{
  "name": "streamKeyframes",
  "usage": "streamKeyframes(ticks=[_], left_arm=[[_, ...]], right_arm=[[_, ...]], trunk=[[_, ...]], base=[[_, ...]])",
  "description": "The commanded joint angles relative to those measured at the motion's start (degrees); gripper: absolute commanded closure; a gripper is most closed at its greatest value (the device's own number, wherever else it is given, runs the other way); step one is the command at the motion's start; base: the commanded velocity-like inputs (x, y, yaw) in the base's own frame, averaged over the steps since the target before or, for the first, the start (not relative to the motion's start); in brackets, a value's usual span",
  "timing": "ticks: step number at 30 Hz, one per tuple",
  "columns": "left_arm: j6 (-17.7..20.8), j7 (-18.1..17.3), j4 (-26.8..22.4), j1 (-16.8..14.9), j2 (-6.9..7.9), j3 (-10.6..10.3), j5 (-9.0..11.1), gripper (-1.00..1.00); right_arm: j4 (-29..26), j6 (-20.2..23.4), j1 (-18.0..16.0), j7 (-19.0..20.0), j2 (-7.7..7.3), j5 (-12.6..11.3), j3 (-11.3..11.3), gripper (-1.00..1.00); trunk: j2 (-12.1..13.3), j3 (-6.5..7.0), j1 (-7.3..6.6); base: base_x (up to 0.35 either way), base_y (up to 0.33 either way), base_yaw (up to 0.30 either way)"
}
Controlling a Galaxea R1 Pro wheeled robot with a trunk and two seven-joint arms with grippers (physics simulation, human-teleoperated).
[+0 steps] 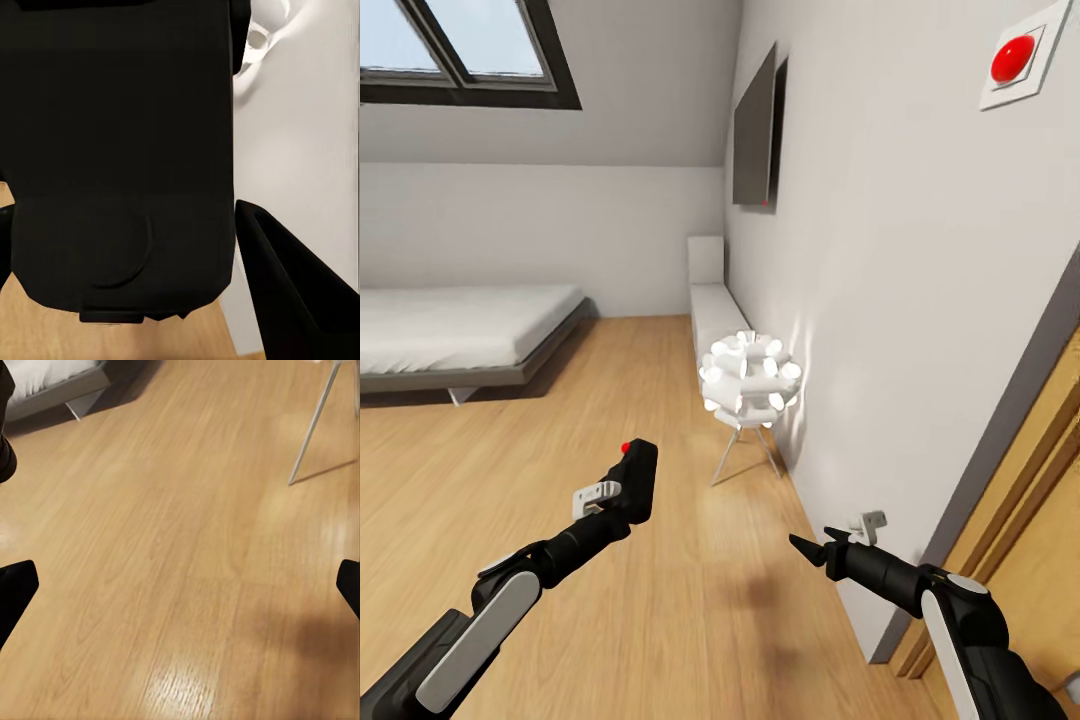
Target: Attach the digital camera to the camera tripod in the bedroom.
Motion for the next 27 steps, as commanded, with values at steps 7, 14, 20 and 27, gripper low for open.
streamKeyframes(ticks=[7,14,20,27], left_arm=[[0.06,0.42,-0.10,-0.05,0.05,-0.11,0.52,1.00],[0.05,0.42,-0.10,-0.05,0.05,-0.11,0.52,1.00],[0.03,0.42,-0.10,-0.05,0.05,-0.11,0.52,1.00],[-0.03,0.42,-0.10,-0.05,0.05,-0.11,0.60,1.00]], right_arm=[[-0.02,0.50,-0.03,-0.01,0.00,-0.45,-0.05,-1.00],[0.04,0.59,-0.03,-0.02,-0.02,-0.45,-0.04,-1.00],[0.13,0.62,-0.03,-0.08,-0.04,-0.52,-0.03,-1.00],[0.15,0.56,-0.03,-0.10,-0.01,-0.46,0.02,-1.00]], trunk=[[0.07,1.50,-0.19],[0.17,3.05,-0.37],[0.25,4.38,-0.53],[0.34,5.93,-0.71]], base=[[0.000,0.000,0.000],[0.000,0.000,0.000],[0.000,0.000,0.000],[0.000,0.000,0.000]])
